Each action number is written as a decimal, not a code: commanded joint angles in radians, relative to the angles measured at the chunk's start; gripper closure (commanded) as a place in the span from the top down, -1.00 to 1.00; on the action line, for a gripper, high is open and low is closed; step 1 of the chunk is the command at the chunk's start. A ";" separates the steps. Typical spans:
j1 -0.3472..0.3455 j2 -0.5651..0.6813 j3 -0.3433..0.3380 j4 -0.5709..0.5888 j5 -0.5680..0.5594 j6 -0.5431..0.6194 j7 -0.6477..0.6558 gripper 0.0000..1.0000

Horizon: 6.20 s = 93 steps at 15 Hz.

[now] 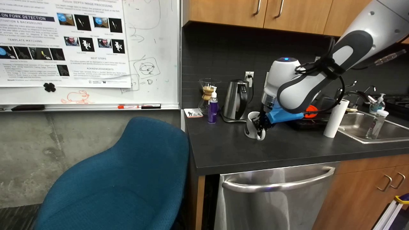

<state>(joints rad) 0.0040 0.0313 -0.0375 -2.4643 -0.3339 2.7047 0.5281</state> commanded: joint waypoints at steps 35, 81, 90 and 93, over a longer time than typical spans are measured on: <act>0.029 0.191 0.137 0.379 0.437 -0.075 -0.755 -0.90; -0.054 -0.292 -0.008 -0.002 0.373 -0.468 -0.871 1.00; -0.064 -0.424 -0.045 -0.030 0.286 -0.623 -0.825 1.00; -0.065 -0.449 -0.061 -0.020 0.267 -0.676 -0.836 1.00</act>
<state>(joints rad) -0.0549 -0.3686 -0.0866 -2.4798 -0.0367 2.0845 -0.3143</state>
